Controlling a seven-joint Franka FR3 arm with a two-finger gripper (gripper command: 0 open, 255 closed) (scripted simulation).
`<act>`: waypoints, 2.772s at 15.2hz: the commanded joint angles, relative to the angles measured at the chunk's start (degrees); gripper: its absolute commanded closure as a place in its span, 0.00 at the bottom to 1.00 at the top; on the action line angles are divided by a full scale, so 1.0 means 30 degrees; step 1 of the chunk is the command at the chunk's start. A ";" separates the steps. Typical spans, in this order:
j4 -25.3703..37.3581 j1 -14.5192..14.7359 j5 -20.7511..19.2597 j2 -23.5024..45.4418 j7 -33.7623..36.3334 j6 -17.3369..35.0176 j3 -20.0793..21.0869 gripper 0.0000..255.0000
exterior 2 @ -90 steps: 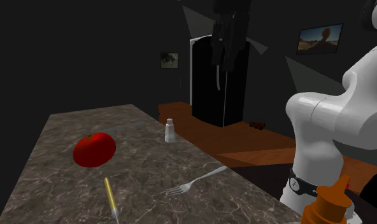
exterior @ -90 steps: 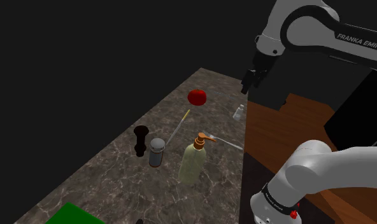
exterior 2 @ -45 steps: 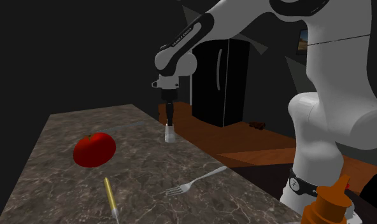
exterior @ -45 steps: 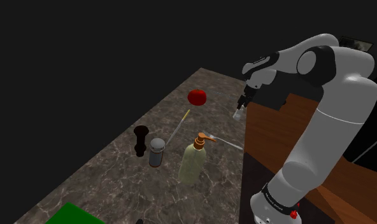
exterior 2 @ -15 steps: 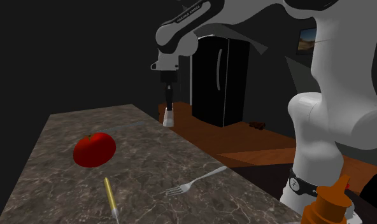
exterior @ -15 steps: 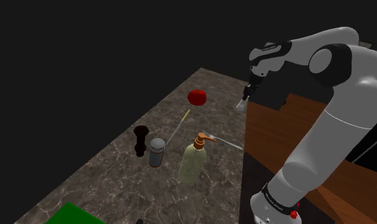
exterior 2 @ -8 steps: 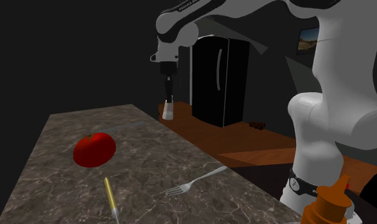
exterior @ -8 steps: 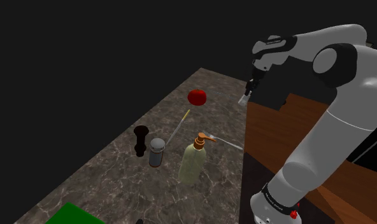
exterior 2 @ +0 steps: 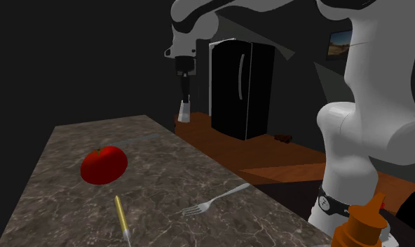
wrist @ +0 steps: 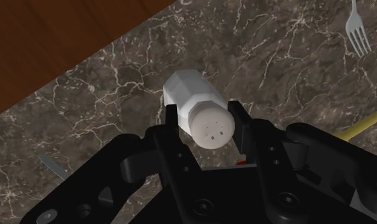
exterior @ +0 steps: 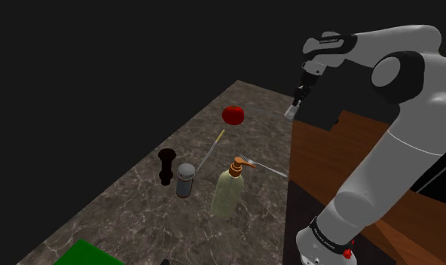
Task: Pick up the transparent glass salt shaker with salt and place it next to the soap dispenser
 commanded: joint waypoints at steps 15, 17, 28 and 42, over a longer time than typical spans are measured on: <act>0.4530 -0.0140 0.0168 0.0366 0.0106 -0.4238 -0.0110 1.00; 0.5223 -0.0193 0.0262 0.0531 0.0073 -0.4802 -0.0145 1.00; 0.9524 -0.0761 0.1113 0.1913 -0.0263 -0.8013 -0.0423 1.00; -0.1499 0.1633 -0.3235 -0.9402 0.7190 -0.6770 0.4696 1.00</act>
